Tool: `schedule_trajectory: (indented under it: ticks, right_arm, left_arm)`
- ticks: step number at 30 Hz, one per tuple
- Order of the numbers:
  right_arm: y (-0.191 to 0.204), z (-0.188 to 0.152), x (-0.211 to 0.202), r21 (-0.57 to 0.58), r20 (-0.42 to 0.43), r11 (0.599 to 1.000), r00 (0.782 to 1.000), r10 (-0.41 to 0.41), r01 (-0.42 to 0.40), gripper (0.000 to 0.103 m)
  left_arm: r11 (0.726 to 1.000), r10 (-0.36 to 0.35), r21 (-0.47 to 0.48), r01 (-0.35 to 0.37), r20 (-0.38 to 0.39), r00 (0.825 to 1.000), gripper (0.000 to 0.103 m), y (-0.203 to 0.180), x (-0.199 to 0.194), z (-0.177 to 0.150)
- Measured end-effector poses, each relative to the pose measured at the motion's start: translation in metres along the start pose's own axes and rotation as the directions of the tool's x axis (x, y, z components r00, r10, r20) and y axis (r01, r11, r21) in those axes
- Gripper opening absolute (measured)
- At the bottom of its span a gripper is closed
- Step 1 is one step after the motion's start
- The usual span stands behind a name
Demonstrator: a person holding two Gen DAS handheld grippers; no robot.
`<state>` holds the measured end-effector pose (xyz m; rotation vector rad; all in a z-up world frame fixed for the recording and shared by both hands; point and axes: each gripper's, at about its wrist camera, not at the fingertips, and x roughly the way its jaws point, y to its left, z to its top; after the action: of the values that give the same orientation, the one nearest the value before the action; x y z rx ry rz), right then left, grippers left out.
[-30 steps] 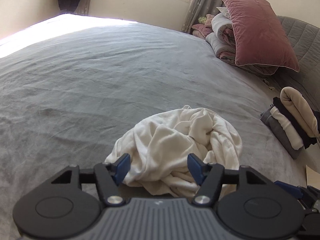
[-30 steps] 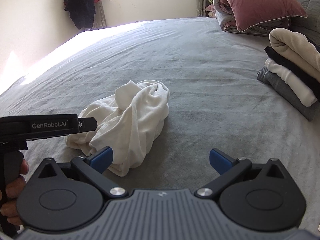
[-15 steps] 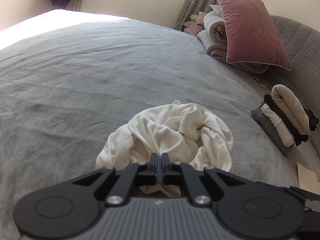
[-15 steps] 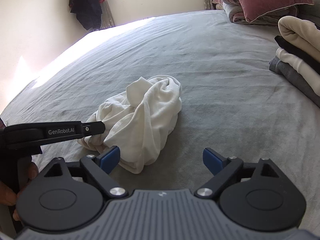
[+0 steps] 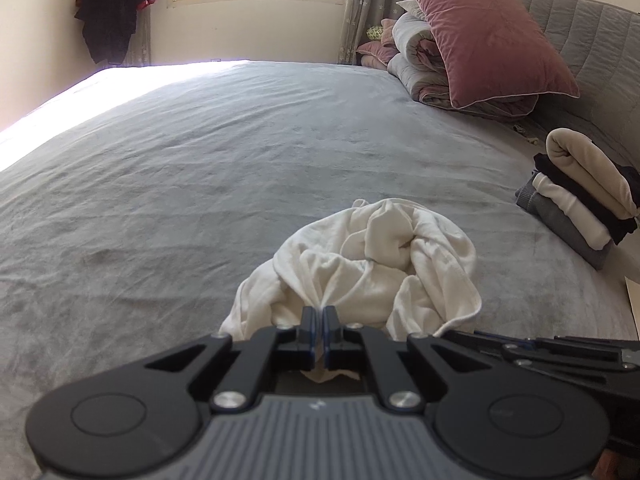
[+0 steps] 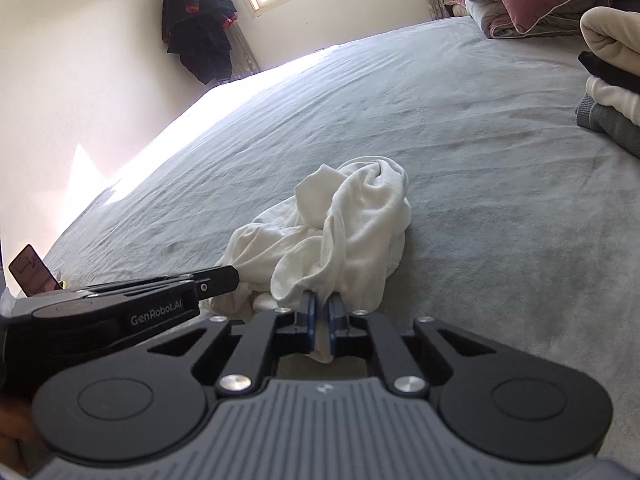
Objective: Fold clothes
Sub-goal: 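Grasp the white garment with the left gripper while the right gripper grasps another part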
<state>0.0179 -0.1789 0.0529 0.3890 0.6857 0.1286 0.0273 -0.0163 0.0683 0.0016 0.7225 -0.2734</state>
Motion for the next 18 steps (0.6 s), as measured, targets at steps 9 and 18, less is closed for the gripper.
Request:
schedule_trajectory:
  ticks: [9,18]
  right_arm:
    - [-0.020,0.010,-0.028,0.032,0.073,0.997,0.995,-0.074,0.072,0.003]
    - [-0.036,0.019,-0.063,-0.007,0.160,0.989,0.976,-0.147,0.150,0.003]
  left_arm:
    - [1.000,0.019,-0.018,-0.019,0.027,0.999,0.003,0.021,-0.016,0.001]
    - [1.000,-0.010,-0.020,0.011,0.026,1.000,0.002,0.039,-0.036,-0.002]
